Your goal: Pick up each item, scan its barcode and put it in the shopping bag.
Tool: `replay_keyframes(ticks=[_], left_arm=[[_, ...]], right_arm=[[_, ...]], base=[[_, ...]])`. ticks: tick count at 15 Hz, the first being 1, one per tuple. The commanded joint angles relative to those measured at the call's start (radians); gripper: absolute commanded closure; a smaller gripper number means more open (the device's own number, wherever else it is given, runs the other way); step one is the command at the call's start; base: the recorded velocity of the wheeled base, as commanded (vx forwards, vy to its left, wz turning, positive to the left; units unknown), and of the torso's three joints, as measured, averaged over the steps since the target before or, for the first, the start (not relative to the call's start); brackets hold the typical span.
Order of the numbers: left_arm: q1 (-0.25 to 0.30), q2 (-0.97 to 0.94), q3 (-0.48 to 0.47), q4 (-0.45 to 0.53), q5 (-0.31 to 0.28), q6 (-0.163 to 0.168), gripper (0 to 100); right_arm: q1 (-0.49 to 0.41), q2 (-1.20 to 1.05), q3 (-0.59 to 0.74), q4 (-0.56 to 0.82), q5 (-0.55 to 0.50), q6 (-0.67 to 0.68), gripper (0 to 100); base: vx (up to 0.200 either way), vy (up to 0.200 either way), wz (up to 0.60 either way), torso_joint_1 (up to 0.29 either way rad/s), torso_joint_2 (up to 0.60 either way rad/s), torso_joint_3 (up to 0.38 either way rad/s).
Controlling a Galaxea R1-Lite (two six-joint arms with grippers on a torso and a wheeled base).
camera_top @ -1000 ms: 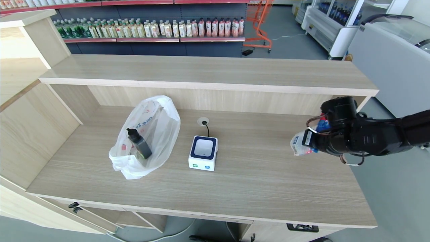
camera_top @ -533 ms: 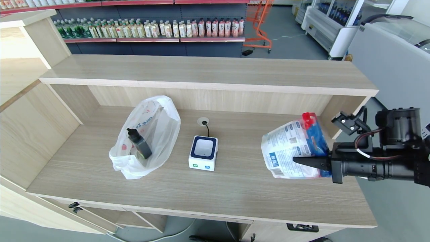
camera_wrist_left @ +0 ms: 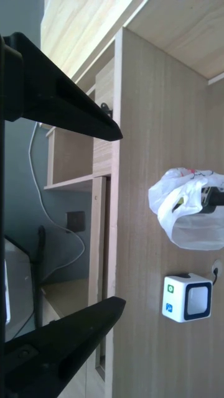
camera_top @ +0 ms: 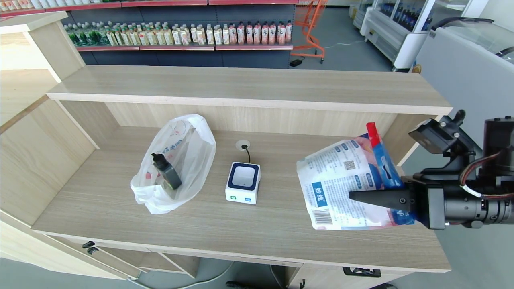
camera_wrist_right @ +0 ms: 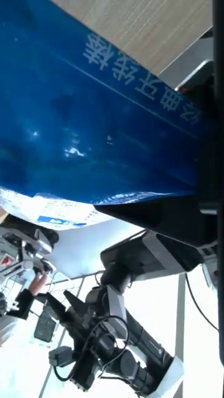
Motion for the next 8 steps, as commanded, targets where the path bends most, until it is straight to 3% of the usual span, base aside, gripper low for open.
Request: replay_keyframes(ticks=[1,8], left_arm=[[0.000,0.002,0.000,0.000,-0.001,0.000,0],[0.000,0.002,0.000,0.000,-0.001,0.000,0]], right_arm=[[0.037,-0.038,0.021,-0.001,-0.003,0.048,100],[0.088,-0.063,0.064,-0.001,-0.004,0.126,100]], base=[[0.000,0.000,0.00,0.000,0.00,0.000],[0.000,0.000,0.00,0.000,0.00,0.000]])
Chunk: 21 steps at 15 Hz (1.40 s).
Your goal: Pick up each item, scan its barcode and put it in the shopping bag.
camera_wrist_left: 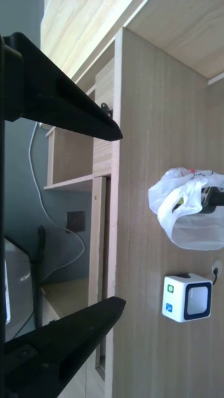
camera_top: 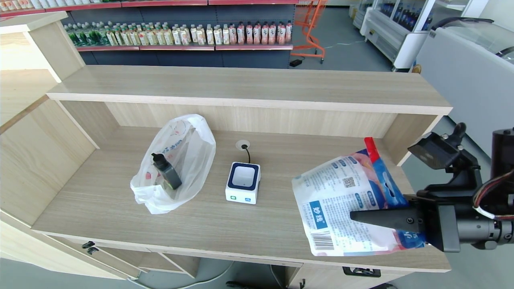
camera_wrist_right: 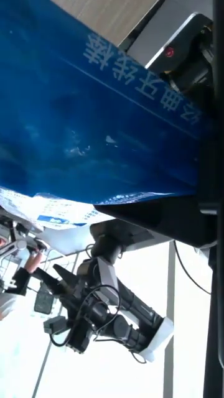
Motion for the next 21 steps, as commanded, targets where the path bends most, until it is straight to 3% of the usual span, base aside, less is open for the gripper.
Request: replay_keyframes(ticks=[1,4,17,18,21], left_arm=[[0.000,0.002,0.000,0.000,0.000,0.000,0],[0.000,0.002,0.000,0.000,0.000,0.000,0],[0.000,0.002,0.000,0.000,0.000,0.000,0],[0.000,0.002,0.000,0.000,0.000,0.000,0],[0.000,0.002,0.000,0.000,0.000,0.000,0]], right_arm=[[0.031,-0.018,-0.001,-0.002,0.001,0.009,100],[0.085,-0.041,-0.004,-0.002,0.001,0.032,100],[0.082,-0.031,-0.004,-0.005,-0.004,0.027,100],[0.075,-0.021,-0.006,-0.020,-0.042,-0.025,100],[0.046,-0.029,0.034,-0.037,-0.301,-0.289,100]], base=[[0.000,0.000,0.00,0.000,0.00,0.000],[0.000,0.000,0.00,0.000,0.00,0.000],[0.000,0.000,0.00,0.000,0.00,0.000],[0.000,0.000,0.00,0.000,0.00,0.000],[0.000,0.000,0.00,0.000,0.00,0.000]])
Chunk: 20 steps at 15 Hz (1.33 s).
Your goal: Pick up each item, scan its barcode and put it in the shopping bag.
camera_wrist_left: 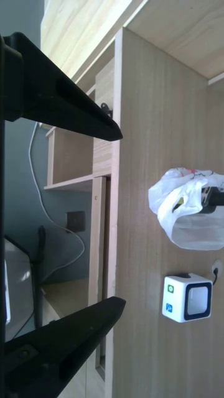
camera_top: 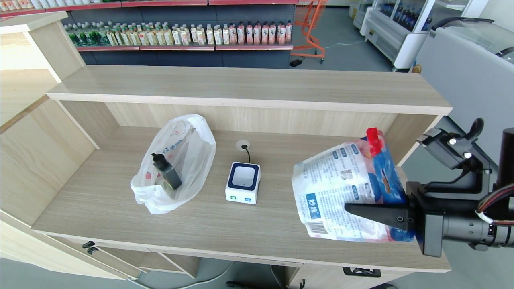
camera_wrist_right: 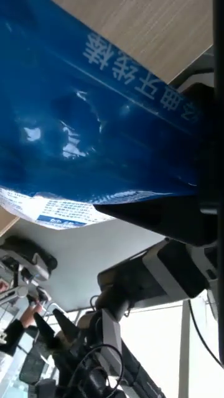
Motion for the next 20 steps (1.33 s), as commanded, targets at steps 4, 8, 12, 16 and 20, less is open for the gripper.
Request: replay_keyframes(ticks=[4,8,12,16,20], left_arm=[[0.000,0.002,0.000,0.000,-0.001,0.000,0],[0.000,0.002,0.000,0.000,-0.001,0.000,0],[0.000,0.002,0.000,0.000,-0.001,0.000,0],[0.000,0.002,0.000,0.000,-0.001,0.003,0],[0.000,0.002,0.000,0.000,-0.001,0.001,0]], right_arm=[[-0.076,-0.034,0.018,0.025,-0.631,-0.223,100],[-0.211,-0.083,0.068,0.042,-0.671,-0.530,100],[-0.209,-0.112,0.104,0.044,-0.671,-0.548,100],[-0.206,-0.118,0.104,0.040,-0.653,-0.543,100],[-0.206,-0.151,0.111,0.042,-0.602,-0.545,100]], base=[[0.000,0.000,0.00,0.000,0.00,0.000],[0.000,0.000,0.00,0.000,0.00,0.000],[0.000,0.000,0.00,0.000,0.00,0.000],[0.000,0.000,0.00,0.000,0.00,0.000],[0.000,0.000,0.00,0.000,0.00,0.000]])
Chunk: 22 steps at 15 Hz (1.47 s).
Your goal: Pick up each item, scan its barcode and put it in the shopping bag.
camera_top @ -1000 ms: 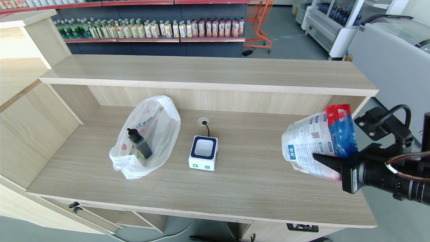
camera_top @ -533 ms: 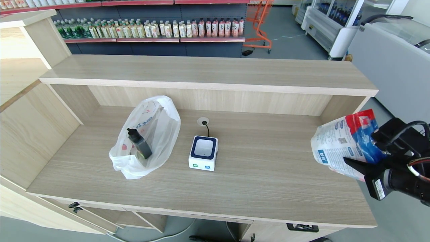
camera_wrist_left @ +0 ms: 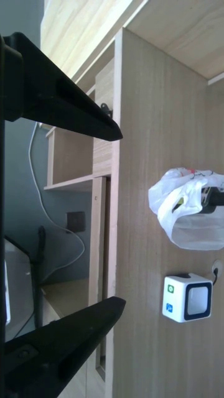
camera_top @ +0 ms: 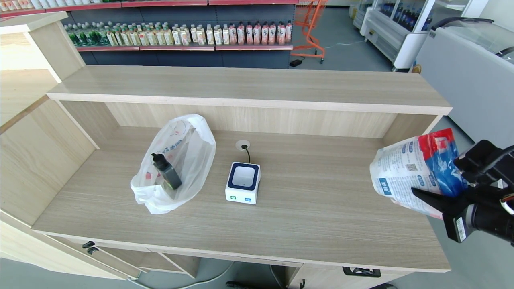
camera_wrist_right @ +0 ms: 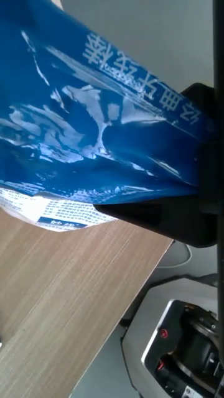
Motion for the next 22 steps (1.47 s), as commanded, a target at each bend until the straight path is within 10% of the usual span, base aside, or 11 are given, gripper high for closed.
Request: replay_keyframes(ticks=[1,22], left_arm=[[0.000,0.002,0.000,0.000,0.000,0.000,0],[0.000,0.002,0.000,0.000,0.000,0.002,0]], right_arm=[[0.001,-0.019,0.007,-0.001,0.002,-0.001,100],[-0.003,-0.002,0.013,0.001,0.038,0.044,100]], base=[[0.000,0.200,0.00,0.002,0.00,0.002],[0.000,0.162,0.00,0.001,0.00,0.001]])
